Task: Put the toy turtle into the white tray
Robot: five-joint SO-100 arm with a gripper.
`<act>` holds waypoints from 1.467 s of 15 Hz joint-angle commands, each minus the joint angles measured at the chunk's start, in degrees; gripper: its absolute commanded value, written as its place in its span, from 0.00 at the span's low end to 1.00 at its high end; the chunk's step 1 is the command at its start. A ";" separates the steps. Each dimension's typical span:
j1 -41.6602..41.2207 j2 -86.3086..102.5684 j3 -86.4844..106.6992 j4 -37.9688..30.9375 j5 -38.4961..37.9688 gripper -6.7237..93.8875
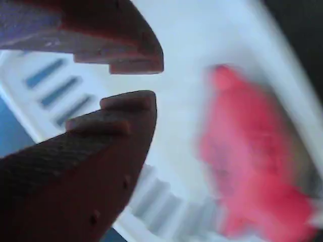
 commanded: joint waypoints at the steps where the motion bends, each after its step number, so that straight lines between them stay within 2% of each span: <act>1: -8.44 16.00 15.03 -4.48 3.25 0.07; 5: -22.50 35.86 42.71 -16.08 8.79 0.07; 8: -30.06 51.15 60.91 -19.60 11.69 0.07; 11: -31.55 69.43 85.17 -27.16 10.72 0.07; 14: -30.67 88.86 108.81 -31.55 6.86 0.07; 19: -32.52 111.45 132.45 -31.11 6.15 0.07; 22: -29.44 122.08 141.50 -32.70 5.19 0.07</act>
